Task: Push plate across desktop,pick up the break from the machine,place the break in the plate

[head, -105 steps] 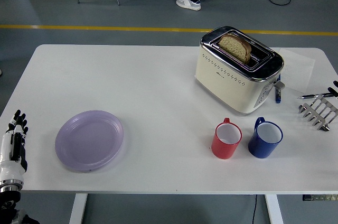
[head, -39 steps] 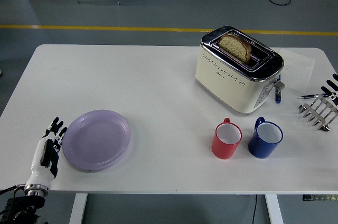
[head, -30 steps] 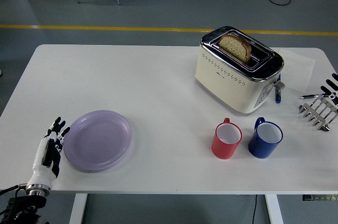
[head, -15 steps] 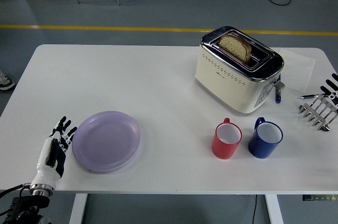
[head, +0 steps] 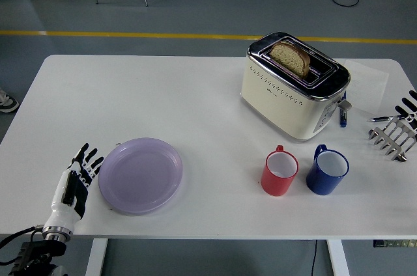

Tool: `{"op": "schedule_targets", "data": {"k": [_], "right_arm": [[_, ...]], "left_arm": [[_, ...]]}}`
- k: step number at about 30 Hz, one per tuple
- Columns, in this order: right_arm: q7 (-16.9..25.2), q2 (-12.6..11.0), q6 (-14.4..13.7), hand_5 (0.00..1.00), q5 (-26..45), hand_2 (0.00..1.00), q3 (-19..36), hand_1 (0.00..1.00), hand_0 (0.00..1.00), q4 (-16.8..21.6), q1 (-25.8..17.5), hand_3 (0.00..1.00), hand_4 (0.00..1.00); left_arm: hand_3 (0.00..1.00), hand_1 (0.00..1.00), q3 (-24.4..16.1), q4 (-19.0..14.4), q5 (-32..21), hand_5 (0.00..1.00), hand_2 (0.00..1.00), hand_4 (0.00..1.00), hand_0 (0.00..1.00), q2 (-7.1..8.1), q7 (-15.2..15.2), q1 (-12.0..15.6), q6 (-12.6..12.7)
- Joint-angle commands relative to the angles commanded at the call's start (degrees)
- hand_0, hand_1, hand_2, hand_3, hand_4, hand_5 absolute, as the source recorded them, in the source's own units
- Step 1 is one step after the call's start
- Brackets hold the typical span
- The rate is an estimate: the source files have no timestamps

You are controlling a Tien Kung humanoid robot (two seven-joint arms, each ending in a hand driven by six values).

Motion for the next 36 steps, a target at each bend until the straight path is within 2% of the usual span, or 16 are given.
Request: {"op": "schedule_targets", "data": {"k": [10, 15, 23, 36], "right_arm": [[0.05, 0.3, 0.34, 0.582, -0.06, 0.648, -0.06, 0.63, 0.688, 0.04, 0.13, 0.684, 0.481], [0.07, 0.25, 0.39, 0.582, -0.07, 0.648, 0.04, 0.63, 0.688, 0.02, 0.1, 0.684, 0.481], [0.06, 0.38, 0.45, 0.584, -0.08, 0.648, -0.03, 0.63, 0.689, -0.06, 0.08, 0.684, 0.481], [0.07, 0.29, 0.5, 0.584, -0.09, 0.649, -0.51, 0.631, 0.689, -0.16, -0.05, 0.685, 0.481]], "left_arm": [[0.976, 0.843, 4.33, 0.15, -1.48, 0.998, 0.917, 0.513, 0.817, 0.36, -0.1, -1.62, -0.07], [0.976, 0.843, 6.99, -0.06, -2.38, 0.998, 0.917, 0.513, 0.817, 1.23, -0.16, -2.48, -0.04], [0.969, 0.84, 10.71, -0.1, -3.73, 0.998, 0.913, 0.511, 0.814, 1.81, -0.43, -3.88, 0.07], [0.966, 0.837, 15.03, -0.55, -6.0, 0.998, 0.909, 0.513, 0.812, 2.49, -0.7, -4.89, -0.04]]}}
